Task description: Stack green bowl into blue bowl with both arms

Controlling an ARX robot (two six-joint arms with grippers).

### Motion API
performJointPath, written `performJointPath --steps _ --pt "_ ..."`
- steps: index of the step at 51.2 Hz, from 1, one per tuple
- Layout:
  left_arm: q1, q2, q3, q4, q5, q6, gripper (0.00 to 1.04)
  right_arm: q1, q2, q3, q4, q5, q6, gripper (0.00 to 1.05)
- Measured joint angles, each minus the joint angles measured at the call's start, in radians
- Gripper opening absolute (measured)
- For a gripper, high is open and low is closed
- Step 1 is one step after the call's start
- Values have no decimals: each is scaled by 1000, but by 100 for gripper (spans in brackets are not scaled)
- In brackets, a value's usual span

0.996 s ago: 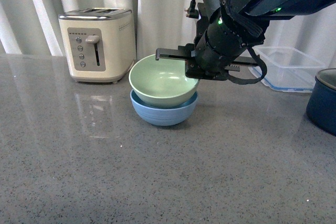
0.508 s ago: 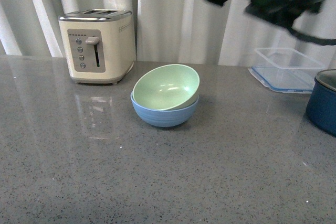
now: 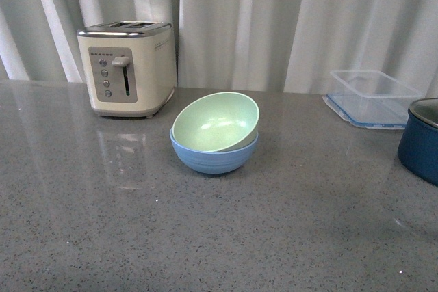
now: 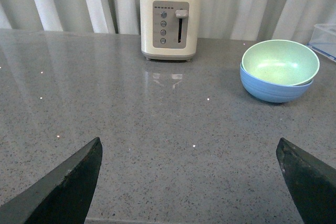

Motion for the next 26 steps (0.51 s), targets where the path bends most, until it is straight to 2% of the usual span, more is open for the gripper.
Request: performJointPath --steps 14,18,26 --pt "0 0 0 0 0 0 98 -52 -193 -156 -32 -53 0 1" --pt "0 0 0 0 0 0 98 -99 -242 -183 -56 -119 0 1" --pt "0 0 0 0 0 0 98 -128 -331 -224 -105 -124 0 1"
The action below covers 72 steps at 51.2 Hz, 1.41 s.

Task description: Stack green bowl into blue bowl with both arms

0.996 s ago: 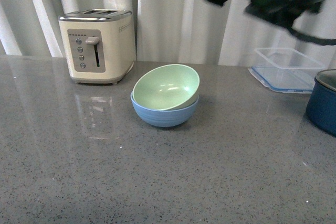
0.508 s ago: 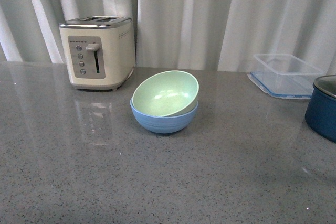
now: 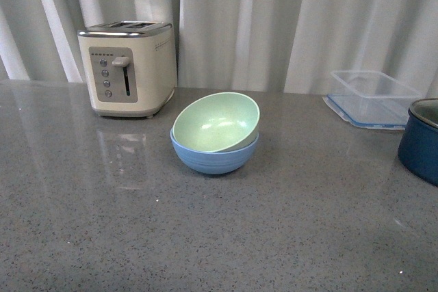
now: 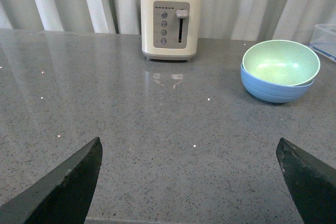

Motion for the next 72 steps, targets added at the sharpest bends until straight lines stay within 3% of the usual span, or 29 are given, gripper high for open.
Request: performJointPath --steps 16,38,72 --pt "0 0 0 0 0 0 98 0 -123 -77 -37 -3 0 1" --pt "0 0 0 0 0 0 98 0 -396 -91 -290 -4 0 1" --pt "0 0 0 0 0 0 98 0 -628 -91 -517 -4 0 1"
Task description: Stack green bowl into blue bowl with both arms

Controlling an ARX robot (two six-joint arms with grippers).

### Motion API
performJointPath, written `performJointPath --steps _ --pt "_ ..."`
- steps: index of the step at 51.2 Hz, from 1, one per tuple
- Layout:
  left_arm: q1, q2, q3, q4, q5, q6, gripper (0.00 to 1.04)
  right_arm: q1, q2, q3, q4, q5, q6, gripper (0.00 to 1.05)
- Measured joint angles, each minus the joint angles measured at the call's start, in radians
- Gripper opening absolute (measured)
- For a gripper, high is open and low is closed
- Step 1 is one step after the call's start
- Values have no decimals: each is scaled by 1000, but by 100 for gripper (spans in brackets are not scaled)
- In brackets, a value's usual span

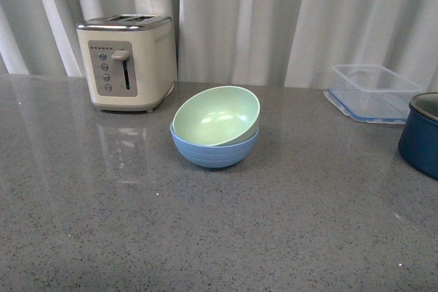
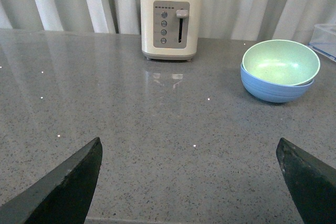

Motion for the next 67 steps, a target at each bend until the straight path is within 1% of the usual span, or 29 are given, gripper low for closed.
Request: performJointPath --steps 10,11,14,19,23,27,32,34,35,38,39,47,49,53,67 --pt "0 0 0 0 0 0 98 0 -47 0 -47 0 0 1" --pt "0 0 0 0 0 0 98 0 -59 0 -59 0 0 1" --pt "0 0 0 0 0 0 98 0 -165 0 -202 -2 0 1" --pt "0 0 0 0 0 0 98 0 -215 0 -219 -2 -2 2" --pt "0 0 0 0 0 0 98 0 -217 0 -223 -2 -1 15" --pt "0 1 0 0 0 0 98 0 -217 0 -224 -2 -2 25" --pt "0 0 0 0 0 0 98 0 -217 0 -224 -2 -1 48" --pt "0 0 0 0 0 0 98 0 -217 0 -224 -2 -2 55" --pt "0 0 0 0 0 0 98 0 -217 0 -224 -2 -2 57" --pt "0 0 0 0 0 0 98 0 -217 0 -224 -2 -1 68" --pt "0 0 0 0 0 0 98 0 -217 0 -224 -2 -2 70" --pt "0 0 0 0 0 0 98 0 -217 0 -224 -2 -1 94" --pt "0 0 0 0 0 0 98 0 -217 0 -224 -2 0 97" --pt "0 0 0 0 0 0 98 0 -217 0 -224 -2 -1 94" --pt "0 0 0 0 0 0 98 0 -217 0 -224 -2 -1 95"
